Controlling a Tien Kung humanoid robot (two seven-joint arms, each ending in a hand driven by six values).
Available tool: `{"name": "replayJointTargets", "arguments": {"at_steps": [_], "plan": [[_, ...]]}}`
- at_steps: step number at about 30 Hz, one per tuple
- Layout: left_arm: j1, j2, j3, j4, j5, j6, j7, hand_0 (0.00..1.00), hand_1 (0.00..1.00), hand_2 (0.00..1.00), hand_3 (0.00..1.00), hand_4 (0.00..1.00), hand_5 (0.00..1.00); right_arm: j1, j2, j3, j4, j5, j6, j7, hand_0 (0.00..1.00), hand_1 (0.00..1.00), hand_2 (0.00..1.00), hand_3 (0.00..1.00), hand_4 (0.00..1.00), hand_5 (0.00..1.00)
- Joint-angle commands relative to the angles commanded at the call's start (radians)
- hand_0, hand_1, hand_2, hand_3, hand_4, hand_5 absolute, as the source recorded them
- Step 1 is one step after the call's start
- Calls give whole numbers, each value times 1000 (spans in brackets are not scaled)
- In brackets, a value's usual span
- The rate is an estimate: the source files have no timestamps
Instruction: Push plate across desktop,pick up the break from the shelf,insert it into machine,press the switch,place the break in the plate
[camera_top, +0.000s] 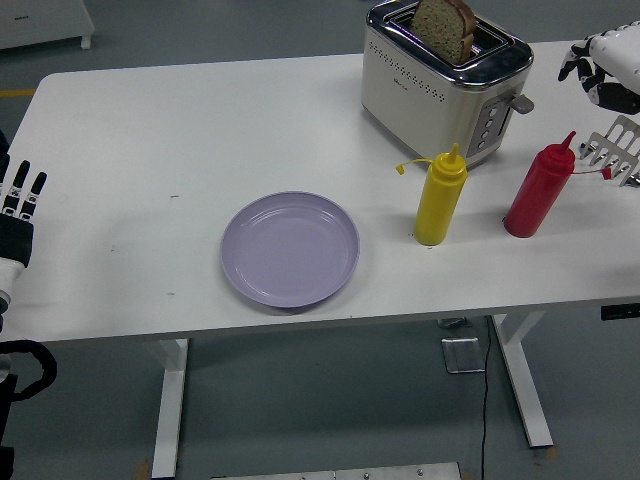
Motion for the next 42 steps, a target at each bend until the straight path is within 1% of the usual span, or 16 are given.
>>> {"name": "replayJointTargets", "arguments": {"at_steps": [6, 17, 29, 42], "plan": [[-4, -1, -2, -1, -1, -1, 1, 816, 869, 938, 801, 610, 998, 20, 29, -27, -25, 5, 12, -14, 372, 333, 569, 497, 2, 2], [-4, -2, -6, 1, 1, -3, 3, 816, 869, 940, 801, 609, 998, 36, 60, -62, -28, 5, 31, -42, 380, 347, 570, 507, 2, 2], [-9, -2, -10, 3, 2, -4, 6, 816, 869, 940, 801, 609, 998, 51, 74, -90, -27, -1, 46, -64, 383, 343, 569, 498, 2, 2], [-6, -2, -14, 8, 5, -6, 13, 816, 869, 941, 801, 609, 998, 54, 87, -104, -44, -7, 58, -75, 389, 350, 565, 498, 2, 2]]}}
